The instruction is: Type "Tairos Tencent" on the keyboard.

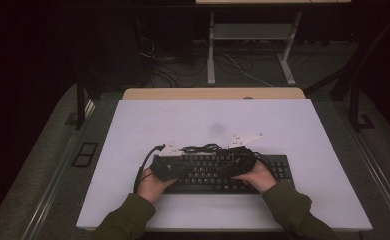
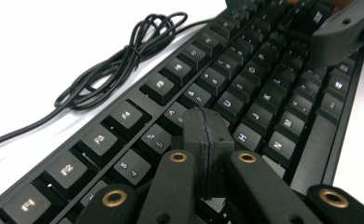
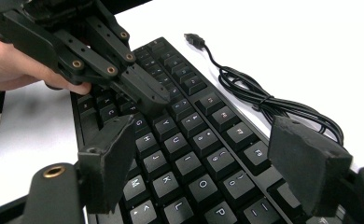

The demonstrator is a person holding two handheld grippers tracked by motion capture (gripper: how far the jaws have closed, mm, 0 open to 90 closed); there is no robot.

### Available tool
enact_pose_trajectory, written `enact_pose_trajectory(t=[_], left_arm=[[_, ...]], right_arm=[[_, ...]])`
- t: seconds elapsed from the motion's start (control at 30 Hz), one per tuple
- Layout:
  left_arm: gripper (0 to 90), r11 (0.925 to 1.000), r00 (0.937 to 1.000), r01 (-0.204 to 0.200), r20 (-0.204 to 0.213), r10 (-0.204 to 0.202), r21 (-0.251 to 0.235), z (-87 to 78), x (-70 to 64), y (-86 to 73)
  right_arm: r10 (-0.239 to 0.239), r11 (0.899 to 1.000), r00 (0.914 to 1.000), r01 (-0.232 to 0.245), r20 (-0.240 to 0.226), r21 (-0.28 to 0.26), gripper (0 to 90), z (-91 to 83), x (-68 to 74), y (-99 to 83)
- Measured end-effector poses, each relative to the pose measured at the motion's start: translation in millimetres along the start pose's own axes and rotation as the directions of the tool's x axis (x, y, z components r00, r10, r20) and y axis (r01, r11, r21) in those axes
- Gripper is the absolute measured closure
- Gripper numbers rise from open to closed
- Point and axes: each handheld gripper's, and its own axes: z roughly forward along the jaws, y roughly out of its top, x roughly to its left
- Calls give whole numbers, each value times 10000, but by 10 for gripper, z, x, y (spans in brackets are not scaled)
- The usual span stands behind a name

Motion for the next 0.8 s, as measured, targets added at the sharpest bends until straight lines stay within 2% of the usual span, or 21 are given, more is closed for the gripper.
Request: enact_pose_trajectory(t=[0.17, 0.33, 0.37, 0.63, 0.8], left_arm=[[888, 10000, 10000, -65, 1, 65, 69, -7, 2, 5], [888, 9999, 9999, 97, 32, -96, -112, -23, -10, 8], [888, 10000, 10000, 10, -11, -10, -14, -31, -12, 12], [886, 9998, 10000, 56, 80, -55, -167, -56, -22, 17], [842, 9996, 9998, 100, 147, -96, -276, -88, -11, 20]], right_arm=[[22, 10000, 10000, -22, -21, -10, 225, 2, -6, -3], [87, 9999, 10000, -88, -13, -72, 223, -10, -24, 1], [76, 9999, 10000, -77, -35, -91, 222, -14, -29, 2], [127, 9998, 9999, -128, -84, -152, 213, -21, -51, 0], [124, 9998, 9999, -126, -95, -165, 207, -28, -79, -13]])
